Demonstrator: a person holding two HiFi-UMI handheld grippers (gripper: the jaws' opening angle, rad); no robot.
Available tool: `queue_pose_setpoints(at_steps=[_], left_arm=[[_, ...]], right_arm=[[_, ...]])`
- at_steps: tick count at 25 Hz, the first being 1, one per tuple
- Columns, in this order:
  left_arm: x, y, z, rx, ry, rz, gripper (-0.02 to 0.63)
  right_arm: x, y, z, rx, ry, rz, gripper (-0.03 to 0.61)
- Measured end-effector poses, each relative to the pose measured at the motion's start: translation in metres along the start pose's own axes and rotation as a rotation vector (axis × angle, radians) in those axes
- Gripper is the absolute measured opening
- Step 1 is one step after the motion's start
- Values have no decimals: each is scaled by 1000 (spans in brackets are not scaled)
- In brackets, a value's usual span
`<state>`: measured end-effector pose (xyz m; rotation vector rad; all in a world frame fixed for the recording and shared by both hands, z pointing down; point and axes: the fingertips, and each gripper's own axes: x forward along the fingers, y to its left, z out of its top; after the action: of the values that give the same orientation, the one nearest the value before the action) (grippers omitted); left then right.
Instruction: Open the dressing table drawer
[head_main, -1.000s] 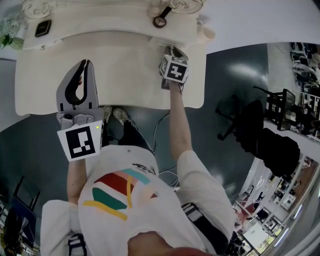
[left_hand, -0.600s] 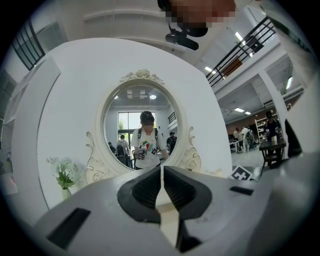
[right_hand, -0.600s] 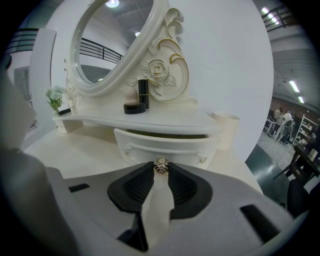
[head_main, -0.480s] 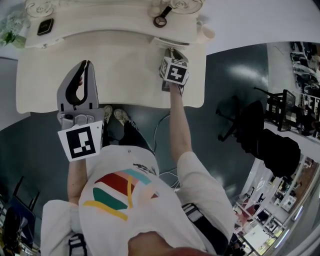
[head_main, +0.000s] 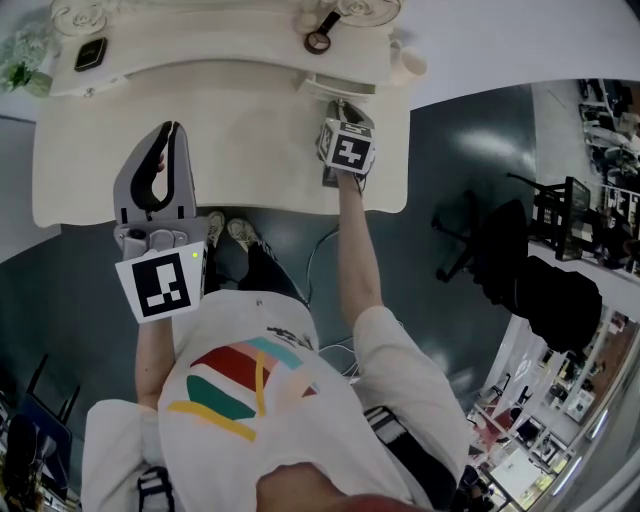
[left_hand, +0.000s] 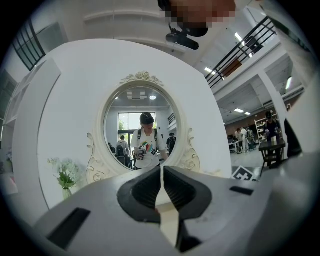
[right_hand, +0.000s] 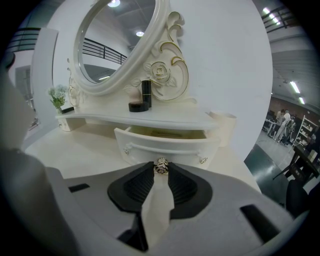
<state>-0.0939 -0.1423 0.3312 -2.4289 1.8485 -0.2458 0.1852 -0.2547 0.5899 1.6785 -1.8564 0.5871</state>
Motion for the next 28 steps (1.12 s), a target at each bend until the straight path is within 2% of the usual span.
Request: queue_pose_setpoints(at_steps=[12, 28], left_arm=[[1, -5, 2, -1, -5, -12, 17], [-6, -5, 5, -21, -17, -20, 17]], right_arm=[[-13, 1, -2, -4, -19, -5, 78], [-21, 4, -19, -4, 9, -5, 78]])
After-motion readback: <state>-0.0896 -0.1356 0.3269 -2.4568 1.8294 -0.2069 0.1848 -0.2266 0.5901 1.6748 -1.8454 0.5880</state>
